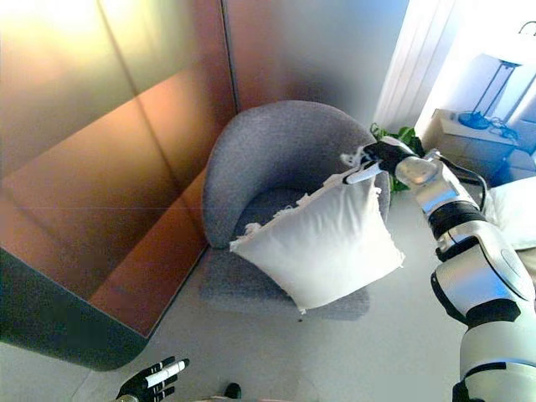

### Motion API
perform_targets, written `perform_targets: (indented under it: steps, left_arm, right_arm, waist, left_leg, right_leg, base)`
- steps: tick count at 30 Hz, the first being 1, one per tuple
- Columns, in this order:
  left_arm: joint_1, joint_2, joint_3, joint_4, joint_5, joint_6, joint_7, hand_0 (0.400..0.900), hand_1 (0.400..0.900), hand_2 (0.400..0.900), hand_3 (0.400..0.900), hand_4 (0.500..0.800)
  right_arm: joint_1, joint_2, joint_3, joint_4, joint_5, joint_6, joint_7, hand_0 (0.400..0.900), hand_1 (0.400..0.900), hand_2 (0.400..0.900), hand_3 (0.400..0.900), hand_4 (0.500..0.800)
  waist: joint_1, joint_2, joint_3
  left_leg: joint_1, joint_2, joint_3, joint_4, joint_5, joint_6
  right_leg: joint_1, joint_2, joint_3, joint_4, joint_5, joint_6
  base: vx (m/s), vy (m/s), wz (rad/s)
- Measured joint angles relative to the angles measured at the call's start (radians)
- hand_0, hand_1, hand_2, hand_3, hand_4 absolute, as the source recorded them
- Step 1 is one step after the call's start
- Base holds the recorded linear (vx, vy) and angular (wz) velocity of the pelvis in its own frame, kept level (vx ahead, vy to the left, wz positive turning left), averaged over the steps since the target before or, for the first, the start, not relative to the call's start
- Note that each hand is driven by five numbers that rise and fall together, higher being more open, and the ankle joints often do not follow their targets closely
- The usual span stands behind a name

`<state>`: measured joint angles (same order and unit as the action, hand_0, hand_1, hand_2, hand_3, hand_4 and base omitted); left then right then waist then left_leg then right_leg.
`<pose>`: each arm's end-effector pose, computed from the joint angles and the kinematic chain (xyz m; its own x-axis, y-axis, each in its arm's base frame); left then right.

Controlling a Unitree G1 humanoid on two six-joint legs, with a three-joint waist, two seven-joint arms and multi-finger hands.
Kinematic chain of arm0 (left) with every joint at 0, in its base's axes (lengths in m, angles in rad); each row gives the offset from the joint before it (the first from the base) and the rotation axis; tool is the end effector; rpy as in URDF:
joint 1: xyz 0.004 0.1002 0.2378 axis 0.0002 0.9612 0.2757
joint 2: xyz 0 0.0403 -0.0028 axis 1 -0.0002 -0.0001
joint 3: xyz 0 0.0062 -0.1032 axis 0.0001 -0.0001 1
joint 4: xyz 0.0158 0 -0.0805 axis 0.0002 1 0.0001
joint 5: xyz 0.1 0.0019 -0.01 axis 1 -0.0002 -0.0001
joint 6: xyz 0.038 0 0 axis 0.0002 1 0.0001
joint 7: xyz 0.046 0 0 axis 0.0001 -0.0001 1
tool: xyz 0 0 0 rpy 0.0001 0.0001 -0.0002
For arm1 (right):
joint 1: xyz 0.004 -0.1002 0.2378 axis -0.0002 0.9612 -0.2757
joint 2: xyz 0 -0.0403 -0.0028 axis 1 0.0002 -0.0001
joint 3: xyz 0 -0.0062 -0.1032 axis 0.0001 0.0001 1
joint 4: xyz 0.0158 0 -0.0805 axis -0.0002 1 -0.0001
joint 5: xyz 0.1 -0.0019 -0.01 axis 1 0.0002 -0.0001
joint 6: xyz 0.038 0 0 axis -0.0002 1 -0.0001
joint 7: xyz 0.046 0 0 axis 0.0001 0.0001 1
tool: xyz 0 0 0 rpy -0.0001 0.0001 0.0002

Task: Pick up the pillow and put it on the sofa.

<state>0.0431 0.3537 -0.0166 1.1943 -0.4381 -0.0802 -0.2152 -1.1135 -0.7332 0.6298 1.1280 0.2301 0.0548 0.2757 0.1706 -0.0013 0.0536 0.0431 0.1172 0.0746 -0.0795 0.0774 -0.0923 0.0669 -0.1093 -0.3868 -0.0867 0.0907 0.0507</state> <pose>0.0653 0.2729 -0.1000 0.4680 0.1407 -0.8724 -0.2894 0.9572 -0.0008 0.3494 -0.2761 0.1905 0.9604 -0.0318 -0.2769 -0.1691 0.7233 -0.6695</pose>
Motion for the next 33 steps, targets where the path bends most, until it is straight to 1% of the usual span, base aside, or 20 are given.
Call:
perform_targets:
  steps: [3,8,11,13,15,17,20,21,22,23,24,25,26,28,29,31,32,33]
  left_arm:
    - [0.003,0.000,0.000,0.029,0.001,-0.005,-0.004,0.900,0.900,0.900,0.900,0.800]
    - [0.005,0.000,0.000,0.035,0.007,-0.016,-0.023,0.900,0.900,0.900,0.900,0.800]
    - [0.005,0.000,-0.001,0.036,0.009,-0.032,-0.028,0.900,0.900,0.900,0.900,0.800]
    - [-0.001,0.000,-0.001,0.035,0.009,-0.034,-0.033,0.900,0.900,0.900,0.900,0.800]
    - [-0.005,-0.001,-0.001,0.035,0.009,-0.041,-0.034,0.900,0.900,0.900,0.900,0.800]
    - [-0.004,-0.001,-0.001,0.036,0.008,-0.042,-0.032,0.900,0.900,0.900,0.900,0.800]
    - [0.001,-0.001,0.000,0.039,0.008,-0.042,-0.032,0.900,0.900,0.900,0.900,0.800]
    - [0.002,-0.002,0.000,0.039,0.007,-0.043,-0.031,0.900,0.900,0.900,0.900,0.800]
    - [0.004,-0.002,0.001,0.041,0.004,-0.043,-0.030,0.900,0.900,0.900,0.900,0.800]
    - [0.004,-0.002,0.001,0.048,0.003,-0.043,-0.029,0.900,0.900,0.900,0.900,0.800]
    - [0.004,-0.002,0.003,0.048,0.003,-0.043,-0.025,0.900,0.900,0.900,0.900,0.800]
    - [0.004,-0.002,0.010,0.049,0.002,-0.049,-0.025,0.900,0.900,0.900,0.900,0.800]
    - [0.005,-0.002,0.010,0.050,0.001,-0.052,-0.025,0.900,0.900,0.900,0.900,0.800]
    - [0.005,-0.002,0.017,0.052,0.001,-0.057,-0.024,0.900,0.900,0.900,0.900,0.800]
    - [0.004,-0.003,0.024,0.054,0.001,-0.060,-0.025,0.900,0.900,0.900,0.900,0.800]
    - [0.005,-0.003,0.036,0.054,0.000,-0.071,-0.025,0.900,0.900,0.900,0.900,0.800]
    - [0.005,-0.003,0.037,0.054,0.000,-0.071,-0.025,0.900,0.900,0.900,0.900,0.800]
    - [0.002,-0.003,0.043,0.053,-0.001,-0.076,-0.026,0.900,0.900,0.900,0.900,0.800]
  right_arm:
    - [0.000,-0.002,-0.051,0.022,0.049,0.000,-0.010,0.900,0.900,0.900,0.900,0.800]
    - [0.001,-0.009,-0.096,0.050,0.074,-0.007,-0.030,0.900,0.900,0.900,0.900,0.800]
    - [0.003,-0.021,-0.120,0.049,0.076,-0.025,-0.030,0.900,0.900,0.900,0.900,0.800]
    - [0.014,-0.041,-0.154,0.049,0.080,-0.029,-0.034,0.900,0.900,0.900,0.900,0.800]
    - [0.042,-0.067,-0.206,0.046,0.091,-0.031,-0.057,0.900,0.900,0.900,0.900,0.800]
    - [0.095,-0.098,-0.259,0.038,0.103,-0.043,-0.073,0.900,0.900,0.900,0.900,0.800]
    - [0.192,-0.129,-0.332,0.023,0.123,-0.045,-0.095,0.900,0.900,0.900,0.900,0.800]
    - [0.230,-0.139,-0.351,0.014,0.128,-0.045,-0.101,0.900,0.900,0.900,0.900,0.800]
    - [0.283,-0.141,-0.396,0.003,0.131,-0.047,-0.104,0.900,0.900,0.900,0.900,0.800]
    - [0.311,-0.142,-0.404,0.003,0.134,-0.047,-0.113,0.900,0.900,0.900,0.900,0.800]
    - [0.360,-0.146,-0.436,-0.009,0.149,-0.049,-0.118,0.900,0.900,0.900,0.900,0.800]
    - [0.428,-0.147,-0.484,-0.039,0.164,-0.059,-0.128,0.900,0.900,0.900,0.900,0.800]
    - [0.463,-0.149,-0.496,-0.044,0.170,-0.064,-0.139,0.900,0.900,0.900,0.900,0.800]
    - [0.563,-0.147,-0.554,-0.102,0.197,-0.072,-0.156,0.900,0.900,0.900,0.900,0.800]
    - [0.610,-0.145,-0.577,-0.123,0.207,-0.084,-0.168,0.900,0.900,0.900,0.900,0.800]
    - [0.693,-0.126,-0.622,-0.154,0.208,-0.107,-0.186,0.900,0.900,0.900,0.900,0.800]
    - [0.701,-0.122,-0.627,-0.157,0.208,-0.109,-0.187,0.900,0.900,0.900,0.900,0.800]
    - [0.786,-0.093,-0.650,-0.217,0.208,-0.128,-0.208,0.900,0.900,0.900,0.900,0.800]
  waist:
    - [-0.006,0.003,0.001]
    - [-0.009,0.006,0.002]
    - [-0.029,0.007,0.002]
    - [-0.034,0.007,0.002]
    - [-0.038,0.006,0.003]
    - [-0.043,0.005,0.003]
    - [-0.066,0.003,0.004]
    - [-0.074,0.002,0.005]
    - [-0.088,0.000,0.005]
    - [-0.092,0.000,0.006]
    - [-0.110,-0.002,0.007]
    - [-0.116,-0.003,0.008]
    - [-0.129,-0.003,0.008]
    - [-0.144,-0.002,0.011]
    - [-0.146,-0.002,0.012]
    - [-0.169,-0.003,0.013]
    - [-0.170,-0.002,0.014]
    - [-0.173,-0.002,0.015]
  left_leg:
    - [0.003,-0.001,0.005,0.000,0.001,0.001]
    - [0.012,0.000,0.022,0.000,0.000,0.001]
    - [0.015,0.000,0.028,0.000,-0.001,0.002]
    - [0.020,0.000,0.034,0.000,-0.001,0.002]
    - [0.026,0.000,0.051,0.000,-0.003,0.003]
    - [0.031,0.001,0.062,0.000,-0.006,0.004]
    - [0.038,0.001,0.075,-0.001,-0.010,0.004]
    - [0.039,0.001,0.081,-0.001,-0.012,0.005]
    - [0.041,0.002,0.088,-0.001,-0.014,0.004]
    - [0.044,0.002,0.097,-0.001,-0.016,0.004]
    - [0.044,0.003,0.102,-0.001,-0.018,0.004]
    - [0.044,0.004,0.103,-0.001,-0.019,0.003]
    - [0.045,0.004,0.113,-0.001,-0.021,0.003]
    - [0.045,0.007,0.124,-0.001,-0.024,0.002]
    - [0.047,0.009,0.128,-0.001,-0.026,0.001]
    - [0.047,0.011,0.136,-0.001,-0.027,-0.001]
    - [0.047,0.011,0.137,-0.001,-0.027,-0.001]
    - [0.049,0.014,0.151,-0.001,-0.029,-0.002]
  right_leg:
    - [0.000,-0.001,0.002,0.000,0.000,0.000]
    - [0.000,-0.001,0.016,0.001,0.001,0.000]
    - [0.000,-0.002,0.021,0.001,0.001,0.001]
    - [0.001,-0.002,0.027,0.002,0.002,0.001]
    - [0.000,-0.001,0.037,0.002,0.002,0.001]
    - [0.000,-0.001,0.048,0.002,0.003,0.002]
    - [-0.002,-0.001,0.061,0.002,0.004,0.004]
    - [-0.003,-0.001,0.066,0.002,0.004,0.004]
    - [-0.005,0.000,0.073,0.002,0.004,0.004]
    - [-0.007,0.001,0.082,0.002,0.004,0.005]
    - [-0.009,0.002,0.087,0.002,0.005,0.005]
    - [-0.010,0.002,0.088,0.001,0.005,0.005]
    - [-0.015,0.004,0.098,0.002,0.005,0.005]
    - [-0.021,0.006,0.108,0.001,0.006,0.004]
    - [-0.024,0.008,0.117,0.001,0.007,0.004]
    - [-0.025,0.011,0.120,0.001,0.007,0.003]
    - [-0.026,0.011,0.121,0.001,0.007,0.003]
    - [-0.034,0.014,0.135,0.001,0.009,0.000]
  base:
    - [0.01,0.003,-0.13]
    - [0.00,0.022,-0.15]
    - [0.00,0.033,-0.13]
    - [-0.01,0.025,-0.18]
    - [-0.02,0.021,-0.21]
    - [-0.03,0.020,-0.22]
    - [-0.04,0.018,-0.21]
    - [-0.02,0.009,-0.18]
    - [-0.02,0.003,-0.16]
    - [-0.03,-0.002,-0.15]
    - [-0.03,0.001,-0.17]
    - [-0.04,0.006,-0.15]
    - [-0.04,0.007,-0.14]
    - [-0.03,-0.001,-0.13]
    - [-0.04,-0.006,-0.13]
    - [-0.04,-0.002,-0.12]
    - [-0.04,0.000,-0.11]
    - [-0.03,-0.006,-0.10]
